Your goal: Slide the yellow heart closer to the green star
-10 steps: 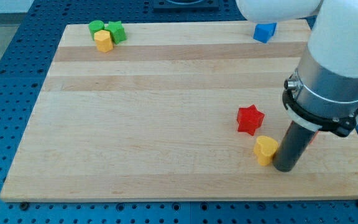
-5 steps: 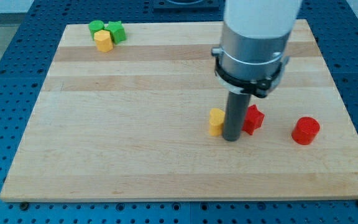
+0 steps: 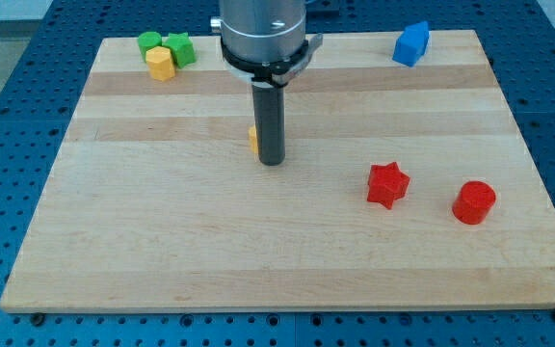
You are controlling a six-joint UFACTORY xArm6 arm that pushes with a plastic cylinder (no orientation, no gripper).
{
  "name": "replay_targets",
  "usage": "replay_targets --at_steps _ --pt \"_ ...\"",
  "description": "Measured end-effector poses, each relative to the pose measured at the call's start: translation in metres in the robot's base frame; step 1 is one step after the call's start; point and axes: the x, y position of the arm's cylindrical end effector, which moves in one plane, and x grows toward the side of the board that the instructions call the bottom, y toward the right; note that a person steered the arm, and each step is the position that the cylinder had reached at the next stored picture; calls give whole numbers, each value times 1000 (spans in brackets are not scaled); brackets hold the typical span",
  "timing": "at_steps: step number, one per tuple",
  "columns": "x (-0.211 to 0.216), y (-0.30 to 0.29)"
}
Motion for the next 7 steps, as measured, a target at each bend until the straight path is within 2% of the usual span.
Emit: replay_targets --at_steps 2,7 --pt "-42 -5" --pt "-119 -69"
